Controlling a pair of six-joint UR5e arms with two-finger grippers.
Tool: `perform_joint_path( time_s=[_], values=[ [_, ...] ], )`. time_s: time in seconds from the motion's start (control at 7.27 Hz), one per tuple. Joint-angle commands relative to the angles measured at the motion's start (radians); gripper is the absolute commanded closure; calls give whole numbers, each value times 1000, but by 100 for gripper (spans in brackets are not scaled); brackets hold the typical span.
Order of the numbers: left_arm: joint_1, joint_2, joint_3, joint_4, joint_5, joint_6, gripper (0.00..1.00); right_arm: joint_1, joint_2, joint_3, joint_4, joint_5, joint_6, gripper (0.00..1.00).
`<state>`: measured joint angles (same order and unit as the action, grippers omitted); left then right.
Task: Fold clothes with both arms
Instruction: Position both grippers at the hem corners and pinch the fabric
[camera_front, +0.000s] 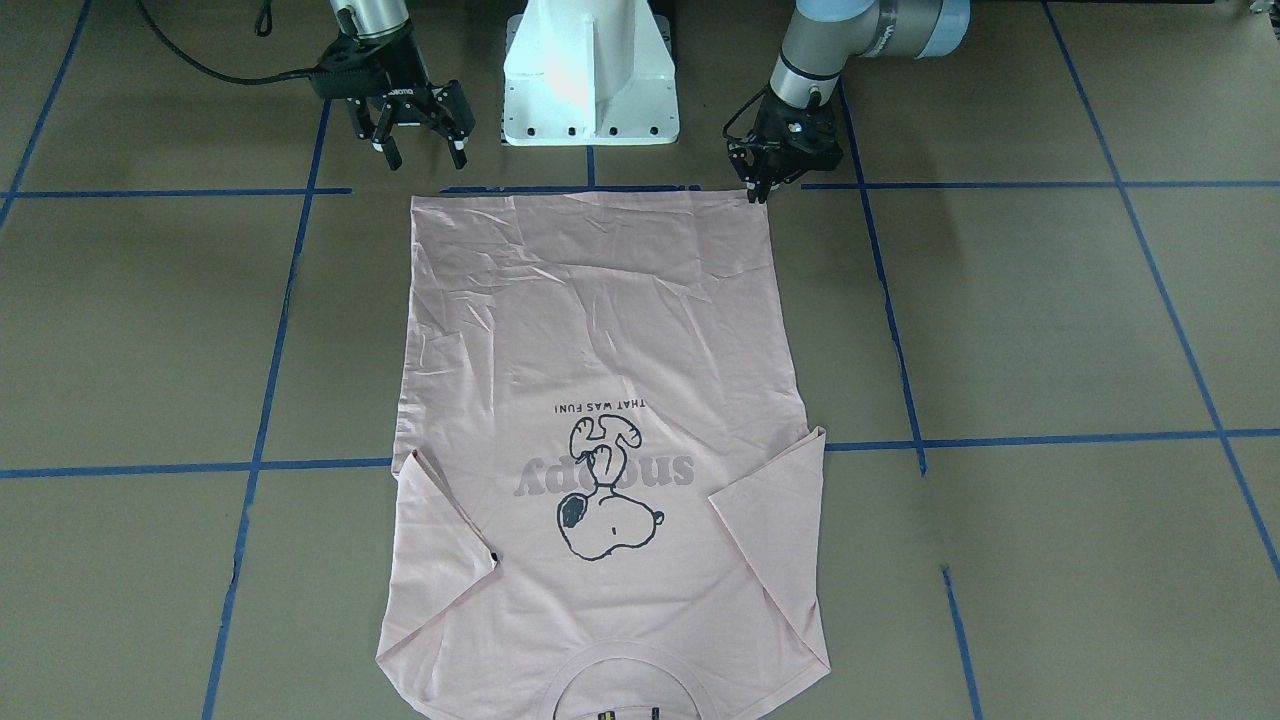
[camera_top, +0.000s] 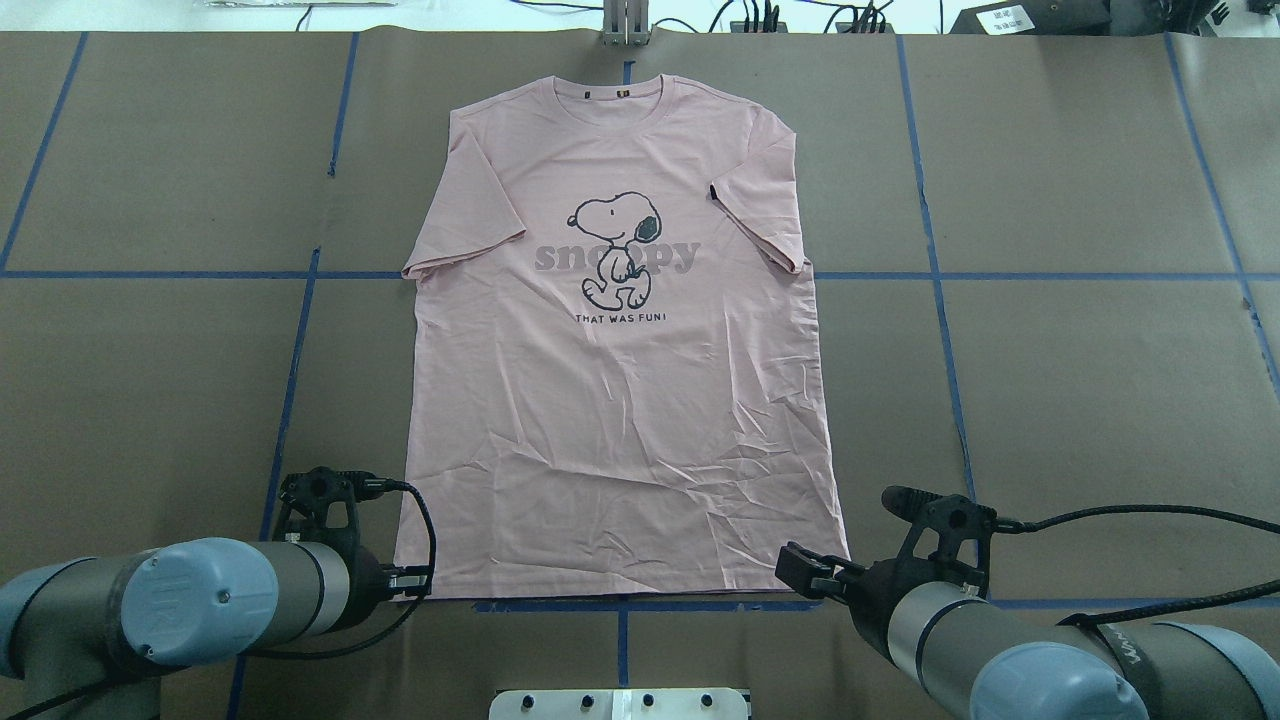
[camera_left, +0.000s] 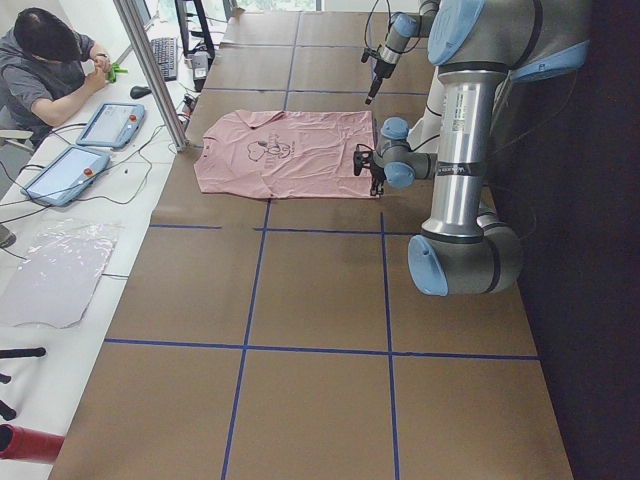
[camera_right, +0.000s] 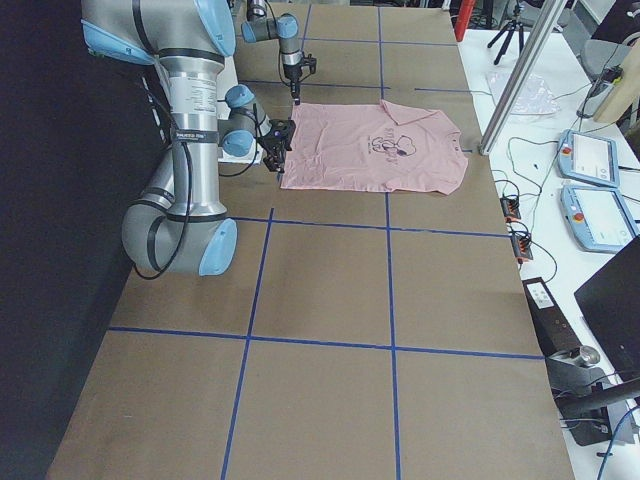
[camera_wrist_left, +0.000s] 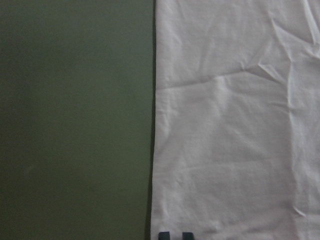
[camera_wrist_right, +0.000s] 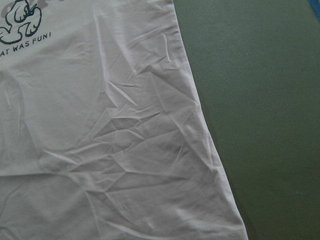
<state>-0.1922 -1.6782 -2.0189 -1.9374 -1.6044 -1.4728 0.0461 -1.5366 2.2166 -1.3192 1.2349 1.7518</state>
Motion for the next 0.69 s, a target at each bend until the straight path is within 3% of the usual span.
perform_joint_path(
  time_s=[0.0, 0.14, 0.55],
  values=[
    [3, 2, -4, 2, -3, 9, 73, 0, 1, 0, 0, 0, 0, 0],
    [3, 3, -3, 3, -3, 14, 62, 0, 1, 0, 0, 0, 0, 0],
    [3, 5, 0, 8, -3, 16, 59, 0, 3, 0, 0, 0, 0, 0]
  ],
)
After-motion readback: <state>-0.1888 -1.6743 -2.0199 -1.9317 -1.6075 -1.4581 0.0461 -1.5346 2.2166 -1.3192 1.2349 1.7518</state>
